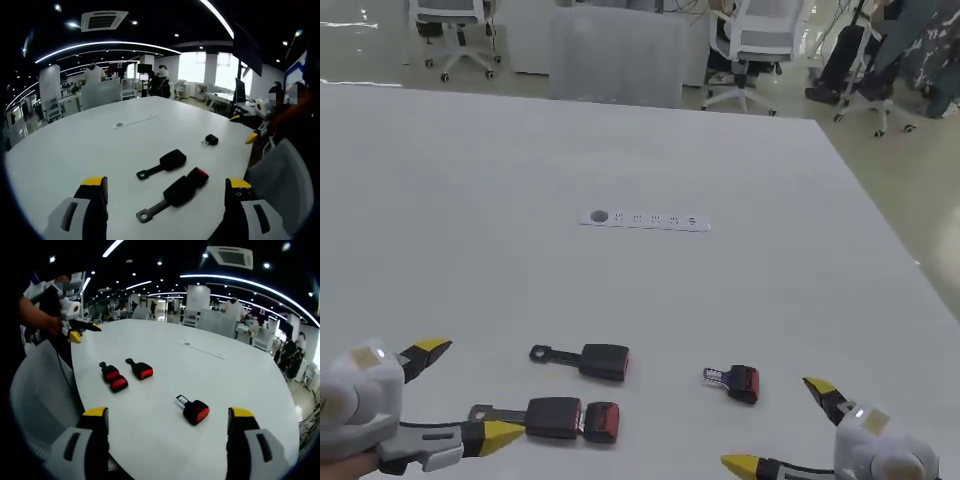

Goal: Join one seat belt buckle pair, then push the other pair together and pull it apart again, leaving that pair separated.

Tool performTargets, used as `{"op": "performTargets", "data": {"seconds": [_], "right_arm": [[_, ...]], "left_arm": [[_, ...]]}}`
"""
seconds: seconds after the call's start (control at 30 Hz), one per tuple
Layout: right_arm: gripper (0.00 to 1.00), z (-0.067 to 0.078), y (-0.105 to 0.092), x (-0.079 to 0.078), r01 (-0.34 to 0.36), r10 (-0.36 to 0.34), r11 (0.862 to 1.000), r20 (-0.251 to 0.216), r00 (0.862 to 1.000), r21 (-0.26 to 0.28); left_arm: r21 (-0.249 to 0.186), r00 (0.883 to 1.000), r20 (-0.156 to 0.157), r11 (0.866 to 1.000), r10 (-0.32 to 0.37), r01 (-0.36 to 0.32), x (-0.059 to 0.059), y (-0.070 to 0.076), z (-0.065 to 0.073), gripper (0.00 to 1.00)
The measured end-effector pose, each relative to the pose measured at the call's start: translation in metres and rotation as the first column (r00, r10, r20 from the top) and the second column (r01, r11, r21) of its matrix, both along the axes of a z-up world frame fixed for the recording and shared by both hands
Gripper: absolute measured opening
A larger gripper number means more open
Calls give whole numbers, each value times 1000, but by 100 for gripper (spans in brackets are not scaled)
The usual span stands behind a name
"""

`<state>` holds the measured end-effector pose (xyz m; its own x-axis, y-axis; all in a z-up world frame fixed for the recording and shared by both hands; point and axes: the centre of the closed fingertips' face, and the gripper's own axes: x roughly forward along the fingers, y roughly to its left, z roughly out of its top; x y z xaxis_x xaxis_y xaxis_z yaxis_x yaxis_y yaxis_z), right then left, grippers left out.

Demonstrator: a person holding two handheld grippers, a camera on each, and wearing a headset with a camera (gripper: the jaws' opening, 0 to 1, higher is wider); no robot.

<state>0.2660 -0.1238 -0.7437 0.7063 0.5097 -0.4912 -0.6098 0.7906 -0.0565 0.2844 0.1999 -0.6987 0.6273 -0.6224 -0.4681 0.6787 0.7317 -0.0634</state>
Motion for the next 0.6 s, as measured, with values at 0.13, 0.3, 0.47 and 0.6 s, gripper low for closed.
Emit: {"op": "performTargets", "data": {"seconds": [0.13,0.3,0.47,0.6], "right_arm": [[100,3,2,1,17,-17,1000,10,1000,12],[100,2,1,1,57,-57,998,4,998,38],[100,1,2,0,69,-69,997,-1,998,45],[100,-2,2,-1,75,-74,996,-8,997,45]], "left_arm": [[-11,1000,2,1000,13,-13,0,3,2,100],[-18,1000,2,999,31,-31,-3,7,0,100],[-21,999,0,999,36,-35,-4,12,0,100],[-14,999,0,999,33,-33,-4,14,0,100]]}}
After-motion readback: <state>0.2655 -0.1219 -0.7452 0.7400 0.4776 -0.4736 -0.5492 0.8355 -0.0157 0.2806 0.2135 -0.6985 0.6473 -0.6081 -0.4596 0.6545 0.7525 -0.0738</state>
